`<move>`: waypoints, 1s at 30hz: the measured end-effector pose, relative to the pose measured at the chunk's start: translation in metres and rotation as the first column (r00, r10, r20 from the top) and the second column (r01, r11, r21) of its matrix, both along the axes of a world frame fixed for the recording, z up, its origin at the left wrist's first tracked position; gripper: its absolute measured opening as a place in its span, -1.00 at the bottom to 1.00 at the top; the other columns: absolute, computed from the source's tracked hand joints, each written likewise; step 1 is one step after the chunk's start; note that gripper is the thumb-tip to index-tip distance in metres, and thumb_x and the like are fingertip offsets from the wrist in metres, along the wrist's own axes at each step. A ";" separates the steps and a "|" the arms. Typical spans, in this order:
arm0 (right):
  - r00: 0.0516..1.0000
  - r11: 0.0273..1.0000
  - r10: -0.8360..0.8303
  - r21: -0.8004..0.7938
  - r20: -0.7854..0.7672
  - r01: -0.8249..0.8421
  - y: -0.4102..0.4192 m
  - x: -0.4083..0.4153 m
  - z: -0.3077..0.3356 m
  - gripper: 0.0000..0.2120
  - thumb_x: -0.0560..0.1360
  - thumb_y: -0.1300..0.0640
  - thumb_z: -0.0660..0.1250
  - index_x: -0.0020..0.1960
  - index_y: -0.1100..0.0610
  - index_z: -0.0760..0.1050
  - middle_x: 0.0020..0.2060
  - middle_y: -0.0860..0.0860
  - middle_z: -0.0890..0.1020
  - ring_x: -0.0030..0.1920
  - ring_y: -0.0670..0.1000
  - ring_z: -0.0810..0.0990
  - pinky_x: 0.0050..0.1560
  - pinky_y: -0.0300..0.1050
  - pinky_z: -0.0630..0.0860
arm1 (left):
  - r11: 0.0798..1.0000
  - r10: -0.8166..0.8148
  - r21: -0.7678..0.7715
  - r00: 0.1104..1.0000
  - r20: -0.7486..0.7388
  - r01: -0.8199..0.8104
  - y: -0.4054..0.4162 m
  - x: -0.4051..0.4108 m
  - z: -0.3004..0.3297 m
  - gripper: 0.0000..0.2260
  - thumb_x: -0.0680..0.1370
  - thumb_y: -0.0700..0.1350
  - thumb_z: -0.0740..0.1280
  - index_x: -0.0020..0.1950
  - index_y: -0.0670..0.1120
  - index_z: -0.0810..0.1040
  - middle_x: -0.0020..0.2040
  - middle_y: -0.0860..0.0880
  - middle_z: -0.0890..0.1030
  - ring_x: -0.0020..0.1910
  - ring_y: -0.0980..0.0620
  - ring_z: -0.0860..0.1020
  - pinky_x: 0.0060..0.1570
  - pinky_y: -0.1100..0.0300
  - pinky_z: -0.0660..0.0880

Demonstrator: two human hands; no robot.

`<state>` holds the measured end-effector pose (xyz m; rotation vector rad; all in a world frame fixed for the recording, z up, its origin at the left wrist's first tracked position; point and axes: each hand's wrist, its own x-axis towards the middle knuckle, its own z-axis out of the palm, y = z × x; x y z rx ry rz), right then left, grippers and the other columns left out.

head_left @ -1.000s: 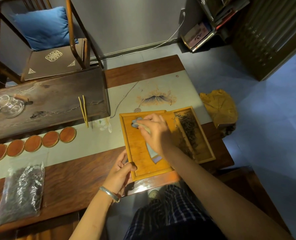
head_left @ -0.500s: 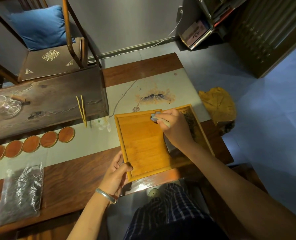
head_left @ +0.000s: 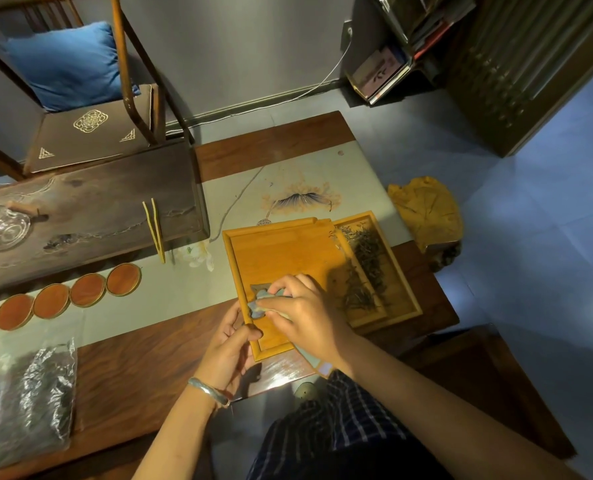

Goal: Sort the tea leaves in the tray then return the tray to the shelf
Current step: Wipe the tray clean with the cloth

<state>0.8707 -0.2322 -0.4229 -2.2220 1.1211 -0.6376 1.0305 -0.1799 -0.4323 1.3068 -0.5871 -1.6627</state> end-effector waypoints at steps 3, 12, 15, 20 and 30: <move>0.998 0.998 0.055 0.016 -0.036 -0.055 -0.002 -0.015 -0.003 -0.79 0.48 0.20 0.35 0.09 0.09 0.64 0.03 0.11 0.56 0.00 0.13 0.46 -0.06 0.00 0.46 | 0.999 -0.029 -0.036 0.999 -0.030 0.028 0.002 0.005 -0.005 -0.45 0.32 -0.34 0.36 0.31 -0.08 0.47 0.12 -0.21 0.62 -0.03 -0.13 0.61 -0.05 0.02 0.58; 0.996 0.987 -0.037 0.152 -0.082 0.049 -0.026 -0.089 0.001 -0.78 0.52 0.15 0.34 0.15 0.08 0.60 0.06 0.07 0.53 0.11 0.00 0.41 0.04 -0.17 0.35 | 0.997 -0.077 -0.011 0.993 0.091 0.078 0.005 0.014 -0.007 -0.44 0.38 -0.31 0.34 0.37 -0.11 0.37 0.12 -0.10 0.65 -0.01 -0.14 0.60 -0.11 0.11 0.58; 0.997 0.984 -0.071 0.162 -0.043 0.077 -0.025 -0.106 0.010 -0.76 0.50 0.16 0.36 0.16 0.02 0.60 0.04 0.03 0.53 0.09 -0.04 0.41 0.03 -0.16 0.37 | 0.994 -0.098 -0.033 0.983 0.157 0.104 -0.001 0.014 -0.007 -0.49 0.41 -0.33 0.29 0.36 -0.12 0.38 0.12 -0.06 0.65 0.07 -0.10 0.60 0.13 0.03 0.47; 0.996 0.988 0.030 0.153 -0.083 -0.017 -0.009 -0.122 0.011 -0.80 0.50 0.15 0.37 0.12 0.08 0.63 0.03 0.03 0.54 0.08 0.00 0.44 0.04 -0.09 0.43 | 0.992 -0.105 -0.042 0.976 0.192 0.115 -0.008 0.013 -0.006 -0.55 0.42 -0.31 0.27 0.28 -0.05 0.46 0.14 -0.05 0.65 0.10 -0.07 0.60 0.07 0.06 0.44; 0.964 0.988 0.077 0.150 -0.254 -0.039 -0.025 -0.131 -0.013 -0.78 0.55 0.08 0.29 0.14 0.08 0.60 0.12 0.05 0.49 0.16 0.02 0.37 0.11 -0.05 0.39 | 0.990 -0.126 -0.052 0.983 0.132 0.134 -0.002 0.020 -0.005 -0.55 0.37 -0.30 0.21 0.26 -0.09 0.46 0.09 -0.07 0.66 0.04 -0.04 0.63 -0.11 0.21 0.58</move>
